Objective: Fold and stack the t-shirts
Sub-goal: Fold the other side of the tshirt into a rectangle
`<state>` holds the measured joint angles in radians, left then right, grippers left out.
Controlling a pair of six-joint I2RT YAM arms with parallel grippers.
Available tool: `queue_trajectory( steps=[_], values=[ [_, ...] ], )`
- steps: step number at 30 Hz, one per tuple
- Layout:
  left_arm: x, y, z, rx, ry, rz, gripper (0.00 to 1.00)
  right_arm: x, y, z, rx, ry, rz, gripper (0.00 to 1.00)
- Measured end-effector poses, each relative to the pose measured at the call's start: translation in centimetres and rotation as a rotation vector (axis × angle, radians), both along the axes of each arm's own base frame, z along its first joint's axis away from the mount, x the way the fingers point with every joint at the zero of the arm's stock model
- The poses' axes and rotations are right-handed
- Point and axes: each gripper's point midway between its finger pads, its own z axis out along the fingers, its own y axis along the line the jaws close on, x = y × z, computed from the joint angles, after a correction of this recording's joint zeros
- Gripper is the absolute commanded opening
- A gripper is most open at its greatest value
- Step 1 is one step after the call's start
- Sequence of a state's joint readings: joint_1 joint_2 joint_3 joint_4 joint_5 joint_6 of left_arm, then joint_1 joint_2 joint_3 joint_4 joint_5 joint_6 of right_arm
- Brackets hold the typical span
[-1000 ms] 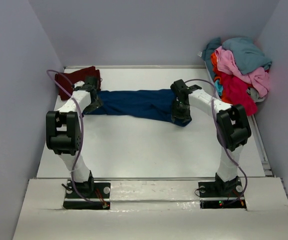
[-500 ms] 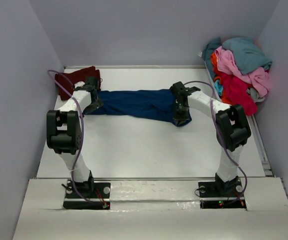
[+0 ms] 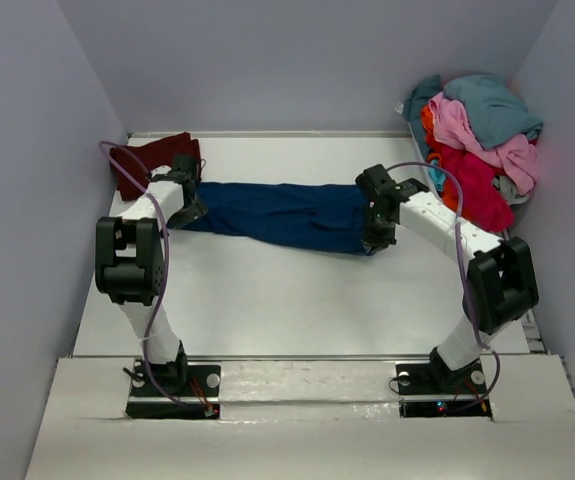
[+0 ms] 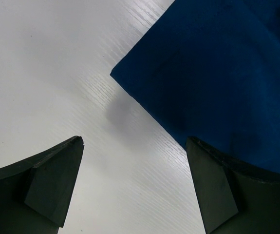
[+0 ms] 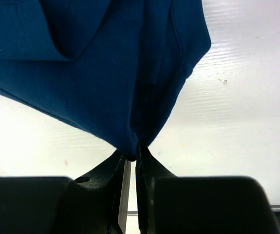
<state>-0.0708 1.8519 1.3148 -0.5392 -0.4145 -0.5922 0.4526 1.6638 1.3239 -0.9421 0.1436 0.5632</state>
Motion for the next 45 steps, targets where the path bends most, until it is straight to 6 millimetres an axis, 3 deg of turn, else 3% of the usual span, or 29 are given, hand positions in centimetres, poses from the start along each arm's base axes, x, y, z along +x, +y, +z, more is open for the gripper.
queue_trajectory(
  steps=[11,22,29,31,37,40,45],
  values=[
    [-0.1,0.1,0.0,0.009,0.006,-0.01,0.99,-2.1,-1.5,-1.6,-0.062,0.072,-0.037,0.18],
    [-0.1,0.4,0.1,0.028,0.012,-0.016,0.99,-2.8,-2.6,-2.3,-0.086,0.096,-0.081,0.19],
    [-0.2,0.6,0.2,0.036,0.013,-0.013,0.99,-2.7,-2.5,-2.0,-0.067,0.092,-0.089,0.32],
    [-0.2,0.6,0.2,0.036,0.013,-0.014,0.99,-2.4,-2.0,-1.7,-0.047,0.092,-0.083,0.32],
    [0.1,0.6,0.5,0.042,0.007,-0.016,0.99,1.2,0.8,-0.7,0.023,0.056,-0.038,0.32],
    [0.1,0.7,0.4,0.043,0.008,-0.016,0.99,2.3,2.0,-1.7,0.033,0.068,-0.012,0.32],
    [-0.1,0.7,0.0,0.045,0.025,-0.016,0.99,1.9,3.6,-4.4,0.049,0.145,0.034,0.32]
  ],
)
